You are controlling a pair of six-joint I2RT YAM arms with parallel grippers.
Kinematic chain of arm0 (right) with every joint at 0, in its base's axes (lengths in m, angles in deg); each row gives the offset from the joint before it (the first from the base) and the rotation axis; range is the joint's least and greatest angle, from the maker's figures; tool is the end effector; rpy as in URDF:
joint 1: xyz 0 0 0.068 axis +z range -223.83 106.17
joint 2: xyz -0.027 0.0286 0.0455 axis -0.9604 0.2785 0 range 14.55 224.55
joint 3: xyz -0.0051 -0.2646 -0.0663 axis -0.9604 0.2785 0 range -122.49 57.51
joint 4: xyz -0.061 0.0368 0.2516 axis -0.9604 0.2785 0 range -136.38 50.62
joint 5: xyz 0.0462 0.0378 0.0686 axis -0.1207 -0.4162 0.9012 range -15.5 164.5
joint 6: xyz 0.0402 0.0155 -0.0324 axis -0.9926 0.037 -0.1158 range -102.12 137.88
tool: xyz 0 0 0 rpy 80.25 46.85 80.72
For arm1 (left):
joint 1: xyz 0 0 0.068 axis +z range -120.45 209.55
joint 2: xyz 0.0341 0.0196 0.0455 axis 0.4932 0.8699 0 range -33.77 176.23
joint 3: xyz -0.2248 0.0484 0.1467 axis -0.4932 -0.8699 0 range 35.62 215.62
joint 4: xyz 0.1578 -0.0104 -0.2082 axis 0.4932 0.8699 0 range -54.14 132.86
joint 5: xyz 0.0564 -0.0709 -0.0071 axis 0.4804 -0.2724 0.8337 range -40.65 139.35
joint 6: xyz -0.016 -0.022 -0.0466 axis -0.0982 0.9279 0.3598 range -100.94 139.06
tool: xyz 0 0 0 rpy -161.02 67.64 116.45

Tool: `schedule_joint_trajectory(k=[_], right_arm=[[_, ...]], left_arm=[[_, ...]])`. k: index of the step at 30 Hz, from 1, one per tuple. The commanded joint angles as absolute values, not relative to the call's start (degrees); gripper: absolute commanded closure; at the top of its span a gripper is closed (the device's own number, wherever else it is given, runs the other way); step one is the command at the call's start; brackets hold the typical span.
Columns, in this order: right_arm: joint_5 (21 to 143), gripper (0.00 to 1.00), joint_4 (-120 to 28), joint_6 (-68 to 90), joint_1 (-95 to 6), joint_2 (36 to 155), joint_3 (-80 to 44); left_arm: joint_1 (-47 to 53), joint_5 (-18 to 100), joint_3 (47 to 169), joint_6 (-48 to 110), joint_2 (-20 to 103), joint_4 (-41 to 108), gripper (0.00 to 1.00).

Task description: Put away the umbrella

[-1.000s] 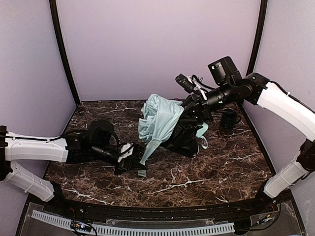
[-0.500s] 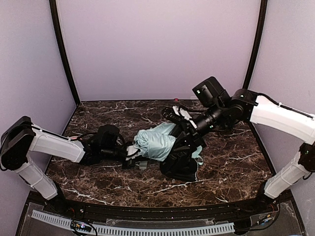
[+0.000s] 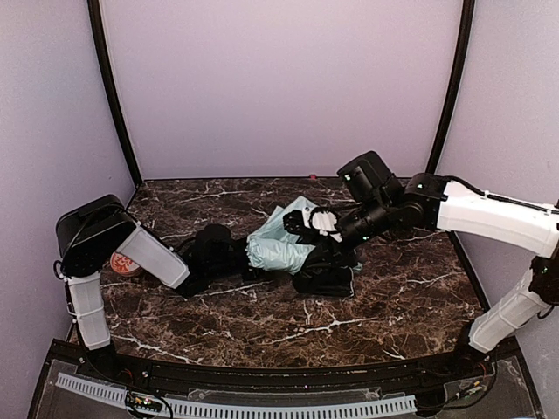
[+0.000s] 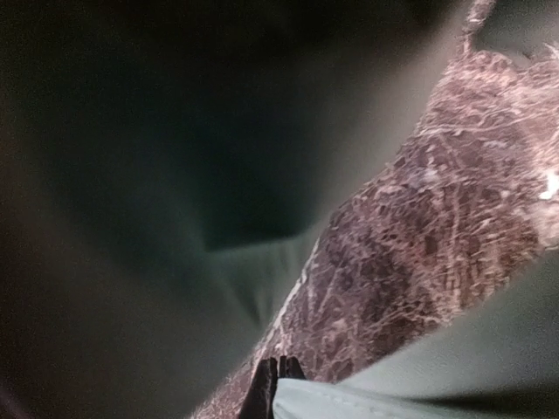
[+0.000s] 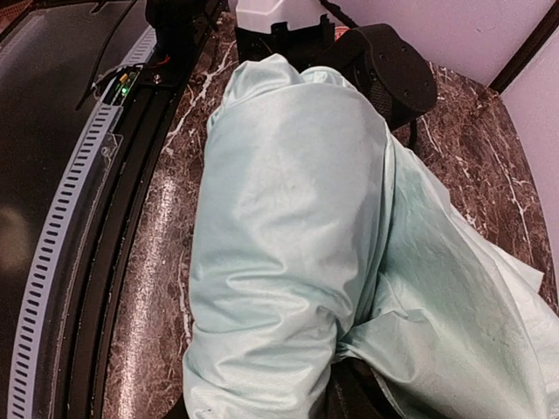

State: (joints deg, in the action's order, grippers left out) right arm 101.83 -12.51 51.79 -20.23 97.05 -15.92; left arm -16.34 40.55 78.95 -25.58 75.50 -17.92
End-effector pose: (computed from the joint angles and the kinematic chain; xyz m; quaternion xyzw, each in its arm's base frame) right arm 0.1733 0.2627 0.3239 -0.6843 0.5782 0.2797 0.3452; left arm 0.2525 -0.2684 0.1404 0.5849 0.5117 -0.0665 0.6258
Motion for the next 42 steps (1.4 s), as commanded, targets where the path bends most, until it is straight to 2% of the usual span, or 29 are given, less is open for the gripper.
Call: schedule_joint_trajectory(k=[1, 9, 18, 23, 29, 36, 42], right_arm=[[104.8, 1.0, -13.4, 59.4, -15.5, 99.1, -14.1], [97.5, 1.0, -19.5, 62.0, -7.5, 101.8, -3.7], [91.5, 1.0, -22.6, 59.9, -6.0, 108.1, -5.0], [93.5, 1.0, -27.3, 47.2, -12.3, 104.2, -7.4], [107.8, 1.0, -40.8, 25.8, -25.6, 98.2, -2.0], [114.4, 1.0, -42.6, 7.9, -32.6, 103.8, -4.6], [114.4, 0.99, -43.6, -0.8, -35.2, 108.2, -4.8]], left_arm=[[-14.0, 45.4, 80.7, -26.9, 77.9, -24.2, 1.0], [-12.1, 42.4, 81.2, -29.6, 79.7, -23.9, 1.0], [-12.1, 42.6, 81.5, -29.7, 79.6, -20.8, 1.0], [-12.2, 39.7, 81.0, -26.5, 75.3, -12.1, 1.0], [-12.7, 32.9, 81.9, -17.9, 69.3, 6.1, 1.0], [-12.8, 23.5, 85.1, -4.8, 61.2, 28.7, 1.0], [-13.5, 19.5, 82.7, 0.3, 54.1, 38.1, 1.0]])
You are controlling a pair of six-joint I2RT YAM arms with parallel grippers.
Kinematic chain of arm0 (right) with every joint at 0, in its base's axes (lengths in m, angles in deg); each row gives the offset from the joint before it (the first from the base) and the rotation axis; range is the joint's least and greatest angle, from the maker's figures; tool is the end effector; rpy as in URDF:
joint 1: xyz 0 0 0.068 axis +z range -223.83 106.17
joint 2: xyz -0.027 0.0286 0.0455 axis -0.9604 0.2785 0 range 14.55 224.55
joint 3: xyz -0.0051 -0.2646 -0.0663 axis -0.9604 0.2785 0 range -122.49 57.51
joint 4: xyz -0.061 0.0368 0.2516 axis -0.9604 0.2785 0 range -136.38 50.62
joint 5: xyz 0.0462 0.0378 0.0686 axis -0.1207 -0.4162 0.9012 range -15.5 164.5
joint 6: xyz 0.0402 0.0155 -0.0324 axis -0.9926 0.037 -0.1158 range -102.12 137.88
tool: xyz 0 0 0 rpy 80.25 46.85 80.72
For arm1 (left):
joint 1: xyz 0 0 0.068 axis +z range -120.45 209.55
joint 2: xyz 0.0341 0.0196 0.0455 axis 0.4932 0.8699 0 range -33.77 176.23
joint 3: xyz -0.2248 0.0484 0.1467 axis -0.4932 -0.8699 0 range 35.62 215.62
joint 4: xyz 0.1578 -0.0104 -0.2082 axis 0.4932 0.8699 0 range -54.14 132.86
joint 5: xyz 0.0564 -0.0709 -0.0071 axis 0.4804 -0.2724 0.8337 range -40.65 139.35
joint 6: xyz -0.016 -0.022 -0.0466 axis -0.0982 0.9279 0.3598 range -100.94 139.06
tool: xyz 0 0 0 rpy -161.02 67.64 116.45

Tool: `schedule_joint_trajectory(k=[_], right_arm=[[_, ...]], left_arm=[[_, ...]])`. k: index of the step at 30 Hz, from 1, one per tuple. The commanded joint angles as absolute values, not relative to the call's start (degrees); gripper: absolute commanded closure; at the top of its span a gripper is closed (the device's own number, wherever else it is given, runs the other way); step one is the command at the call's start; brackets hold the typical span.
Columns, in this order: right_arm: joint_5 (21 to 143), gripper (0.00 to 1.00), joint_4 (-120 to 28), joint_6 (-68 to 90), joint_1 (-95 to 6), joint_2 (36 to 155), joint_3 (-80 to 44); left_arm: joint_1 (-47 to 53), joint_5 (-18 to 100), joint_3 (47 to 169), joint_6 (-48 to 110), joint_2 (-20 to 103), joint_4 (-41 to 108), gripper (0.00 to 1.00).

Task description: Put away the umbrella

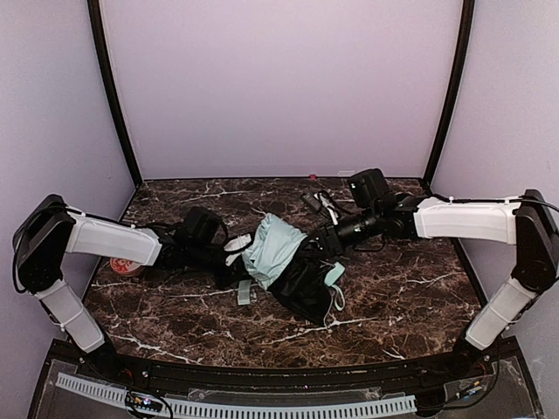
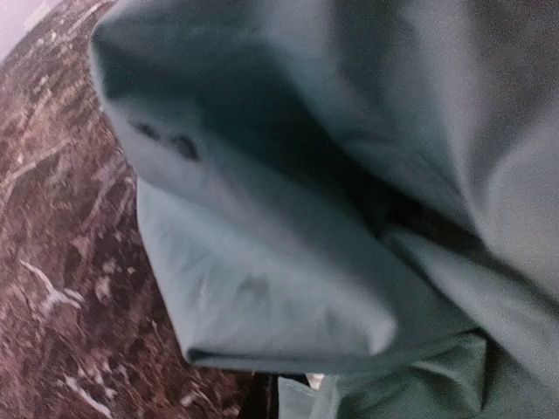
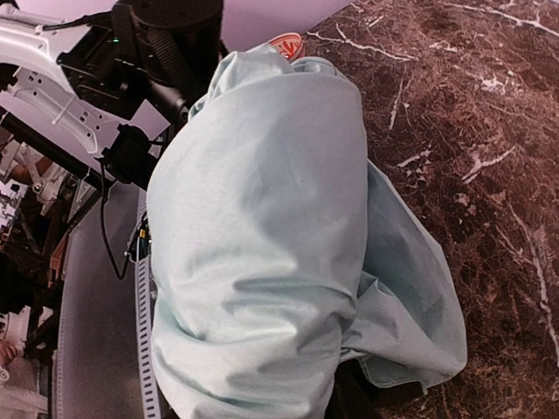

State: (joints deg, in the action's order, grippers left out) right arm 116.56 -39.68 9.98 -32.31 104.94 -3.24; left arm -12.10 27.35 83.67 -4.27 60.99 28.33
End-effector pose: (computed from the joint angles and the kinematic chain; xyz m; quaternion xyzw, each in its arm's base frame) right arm 0.2428 0.2468 0.2490 -0.3960 0.7504 0.4670 0.2489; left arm 0.2425 -0.2336 0.1717 0.5453 0.7039 -0.2372 0.3885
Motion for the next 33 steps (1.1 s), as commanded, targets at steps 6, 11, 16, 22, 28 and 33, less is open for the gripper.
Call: schedule_joint_trajectory(k=[6, 11, 16, 22, 28, 33], right_arm=[[113.6, 0.95, -43.1, -4.7, -37.9, 113.8, -2.7], [114.1, 0.9, -44.4, -6.8, -38.2, 118.7, -2.6], [111.9, 0.79, -43.0, -7.0, -38.2, 121.9, -4.6], [107.8, 0.75, -40.1, -5.8, -38.1, 123.3, -5.1], [108.6, 0.83, -42.8, -4.2, -37.6, 119.9, -1.0], [107.5, 0.85, -43.2, -1.5, -36.6, 115.2, 0.5]], left_arm=[[-14.9, 17.2, 80.3, 2.0, 47.1, 44.4, 1.0], [-16.3, 17.1, 80.7, 2.8, 43.9, 47.4, 1.0], [-18.6, 16.1, 83.7, 1.6, 44.0, 49.4, 1.0], [-19.0, 21.1, 84.6, 0.2, 44.4, 50.9, 1.0], [-17.0, 29.8, 85.4, 2.6, 46.7, 49.1, 1.0], [-15.6, 28.2, 87.2, 4.8, 49.9, 46.9, 1.0]])
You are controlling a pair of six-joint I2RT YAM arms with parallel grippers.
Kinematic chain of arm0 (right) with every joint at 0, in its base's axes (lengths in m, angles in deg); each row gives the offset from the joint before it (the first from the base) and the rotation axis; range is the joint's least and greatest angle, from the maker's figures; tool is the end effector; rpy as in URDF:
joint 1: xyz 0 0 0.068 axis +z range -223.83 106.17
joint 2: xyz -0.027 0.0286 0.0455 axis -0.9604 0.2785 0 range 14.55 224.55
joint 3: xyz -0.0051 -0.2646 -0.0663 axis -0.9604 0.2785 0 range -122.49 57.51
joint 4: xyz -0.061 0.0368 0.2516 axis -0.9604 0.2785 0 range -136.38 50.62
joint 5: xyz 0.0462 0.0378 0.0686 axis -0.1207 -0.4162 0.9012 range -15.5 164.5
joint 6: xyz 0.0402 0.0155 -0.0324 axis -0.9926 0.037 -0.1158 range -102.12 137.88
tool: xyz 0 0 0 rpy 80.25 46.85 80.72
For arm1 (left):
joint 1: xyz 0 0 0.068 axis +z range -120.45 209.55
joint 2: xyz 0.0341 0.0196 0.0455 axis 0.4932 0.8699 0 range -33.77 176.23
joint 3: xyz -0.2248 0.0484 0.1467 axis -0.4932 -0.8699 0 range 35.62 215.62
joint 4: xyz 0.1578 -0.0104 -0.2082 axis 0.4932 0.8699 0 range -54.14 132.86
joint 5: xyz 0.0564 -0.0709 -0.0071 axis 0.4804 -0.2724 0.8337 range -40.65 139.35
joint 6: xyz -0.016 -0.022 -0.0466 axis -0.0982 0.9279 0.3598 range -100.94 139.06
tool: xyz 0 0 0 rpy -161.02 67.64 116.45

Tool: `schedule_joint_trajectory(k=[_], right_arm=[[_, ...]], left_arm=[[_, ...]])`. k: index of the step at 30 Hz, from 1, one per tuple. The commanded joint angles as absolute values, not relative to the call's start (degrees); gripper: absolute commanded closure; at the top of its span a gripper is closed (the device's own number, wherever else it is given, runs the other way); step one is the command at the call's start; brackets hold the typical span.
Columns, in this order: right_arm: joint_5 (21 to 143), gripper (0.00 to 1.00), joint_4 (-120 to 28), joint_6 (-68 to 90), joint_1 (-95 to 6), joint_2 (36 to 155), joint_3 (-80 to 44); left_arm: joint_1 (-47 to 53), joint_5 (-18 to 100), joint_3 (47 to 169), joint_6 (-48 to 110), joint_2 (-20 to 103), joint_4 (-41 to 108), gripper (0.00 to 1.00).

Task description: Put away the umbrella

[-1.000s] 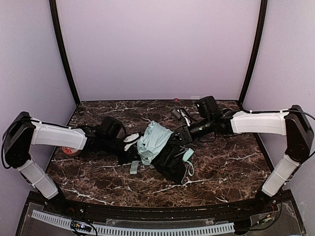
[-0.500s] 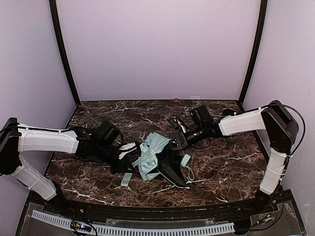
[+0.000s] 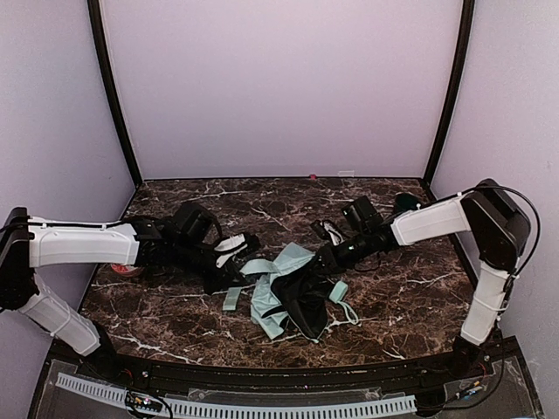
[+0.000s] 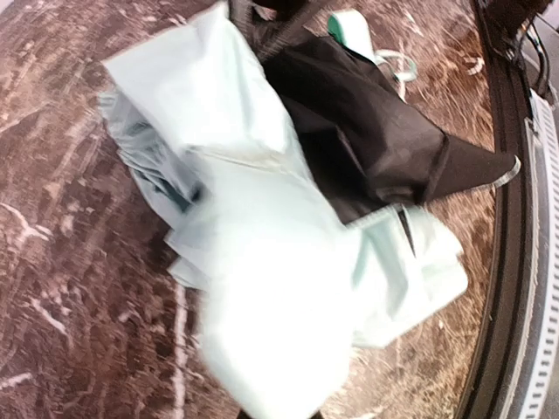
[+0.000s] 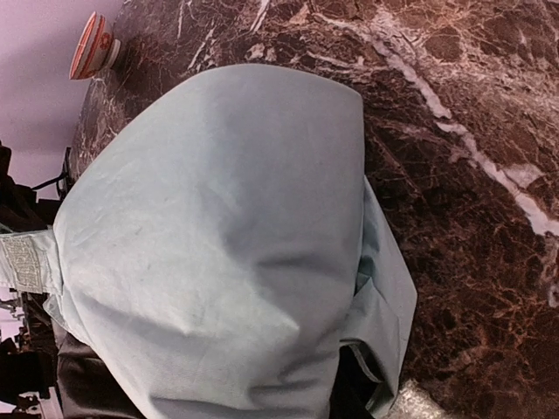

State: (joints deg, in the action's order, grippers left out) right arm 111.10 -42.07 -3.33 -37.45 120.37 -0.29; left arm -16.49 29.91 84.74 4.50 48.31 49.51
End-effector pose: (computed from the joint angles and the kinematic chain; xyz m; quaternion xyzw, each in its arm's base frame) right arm 0.2798 0.2325 0.1443 -0.2192 0.8773 0.4081 0.1255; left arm 0.1967 -0.2211 0.2138 0.5159 0.7592 -0.2498 0.3082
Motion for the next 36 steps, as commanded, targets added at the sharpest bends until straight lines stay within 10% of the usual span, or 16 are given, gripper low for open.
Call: schedule_joint_trajectory(k=[1, 12, 36], right_arm=[[107.1, 0.85, -43.0, -1.4, -36.7, 114.8, 0.5], [105.1, 0.51, -39.6, -1.6, -37.3, 117.6, -5.3], [80.1, 0.47, -28.2, -4.1, -35.4, 87.7, -5.2]], left_arm=[[-15.7, 25.2, 87.8, 4.3, 50.1, 47.0, 1.0], [-22.0, 16.2, 91.4, 3.8, 45.4, 43.6, 1.0], [-23.0, 19.9, 93.9, 4.4, 46.1, 45.7, 1.0]])
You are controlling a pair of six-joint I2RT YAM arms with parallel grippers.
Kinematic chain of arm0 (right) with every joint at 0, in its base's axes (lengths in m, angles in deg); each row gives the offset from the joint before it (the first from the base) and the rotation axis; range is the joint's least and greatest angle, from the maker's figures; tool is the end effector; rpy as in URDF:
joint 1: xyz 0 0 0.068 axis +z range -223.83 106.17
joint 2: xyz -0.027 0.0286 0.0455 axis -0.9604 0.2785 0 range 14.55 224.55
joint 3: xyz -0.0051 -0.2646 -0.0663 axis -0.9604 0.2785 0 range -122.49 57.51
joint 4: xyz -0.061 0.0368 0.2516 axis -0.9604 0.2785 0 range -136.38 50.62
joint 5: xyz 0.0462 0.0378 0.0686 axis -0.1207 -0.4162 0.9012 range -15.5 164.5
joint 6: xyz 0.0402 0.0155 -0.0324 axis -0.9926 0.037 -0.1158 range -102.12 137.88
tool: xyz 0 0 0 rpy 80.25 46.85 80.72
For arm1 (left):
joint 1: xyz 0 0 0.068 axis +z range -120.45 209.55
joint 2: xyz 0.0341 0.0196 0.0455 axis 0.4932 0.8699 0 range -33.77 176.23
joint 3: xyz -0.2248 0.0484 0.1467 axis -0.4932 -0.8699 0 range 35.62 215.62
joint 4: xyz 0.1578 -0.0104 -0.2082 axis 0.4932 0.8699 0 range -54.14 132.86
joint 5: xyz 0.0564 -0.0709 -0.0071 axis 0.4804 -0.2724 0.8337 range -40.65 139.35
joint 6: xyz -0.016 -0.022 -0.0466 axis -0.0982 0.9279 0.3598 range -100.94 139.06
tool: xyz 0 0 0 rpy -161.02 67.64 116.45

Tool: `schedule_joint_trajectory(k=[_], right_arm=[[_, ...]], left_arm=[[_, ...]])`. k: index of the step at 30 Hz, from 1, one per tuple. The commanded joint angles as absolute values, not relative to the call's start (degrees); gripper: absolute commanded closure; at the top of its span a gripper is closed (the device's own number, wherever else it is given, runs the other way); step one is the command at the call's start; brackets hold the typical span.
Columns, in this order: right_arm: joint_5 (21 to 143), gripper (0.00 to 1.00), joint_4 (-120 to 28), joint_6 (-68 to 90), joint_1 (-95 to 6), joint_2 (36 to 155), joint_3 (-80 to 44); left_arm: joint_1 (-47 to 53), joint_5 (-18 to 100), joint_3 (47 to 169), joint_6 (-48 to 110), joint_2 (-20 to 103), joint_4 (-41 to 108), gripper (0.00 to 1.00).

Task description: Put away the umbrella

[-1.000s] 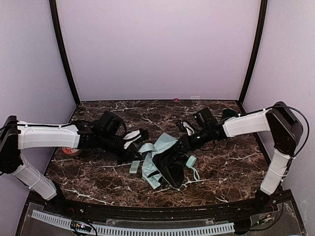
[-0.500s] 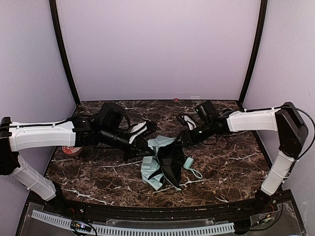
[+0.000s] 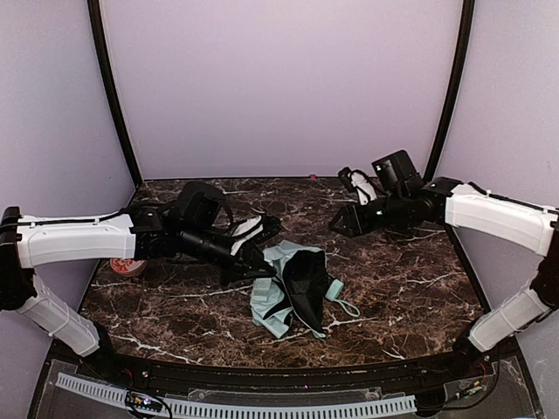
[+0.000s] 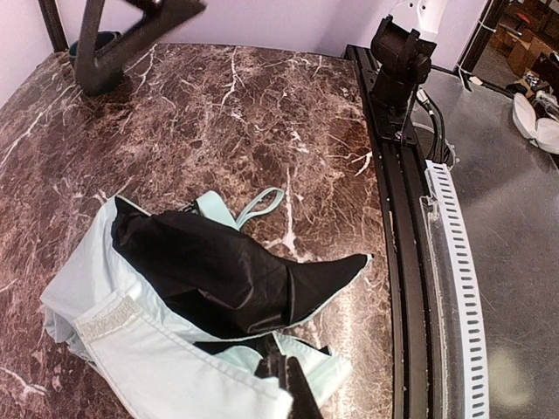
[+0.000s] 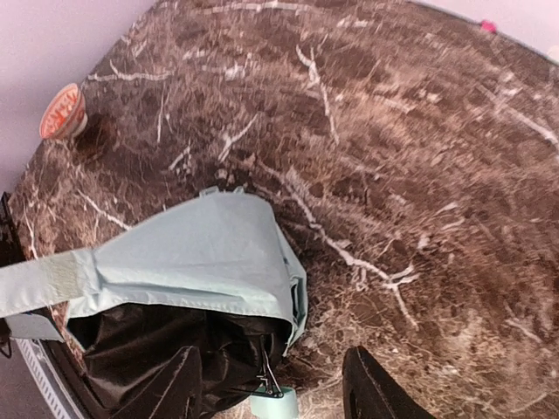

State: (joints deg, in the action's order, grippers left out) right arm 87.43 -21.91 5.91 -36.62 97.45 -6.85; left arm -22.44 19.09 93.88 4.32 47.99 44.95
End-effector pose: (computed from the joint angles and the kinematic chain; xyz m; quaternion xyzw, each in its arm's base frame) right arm 0.2486 0.1988 0.2803 -0.2430 0.8794 0.2587 0.3172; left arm 0.1823 -0.2624 0.2756 0.5703 0.6382 -0.3650 0.3664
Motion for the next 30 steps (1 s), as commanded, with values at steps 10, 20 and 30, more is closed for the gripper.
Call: schedule_joint_trajectory(k=[10, 20, 30], right_arm=[[82.2, 0.52, -48.7, -31.8, -26.3, 85.1, 7.4], [83.4, 0.43, -58.2, -45.2, -21.3, 99.1, 4.6], [90.1, 0.43, -60.9, -47.1, -20.4, 108.7, -1.0]], left_arm=[[-23.1, 21.1, 95.9, 1.7, 45.2, 47.6, 1.0], [-23.2, 20.8, 95.5, 2.0, 45.7, 47.1, 1.0], [-23.2, 20.3, 93.0, 1.0, 44.4, 46.2, 1.0]])
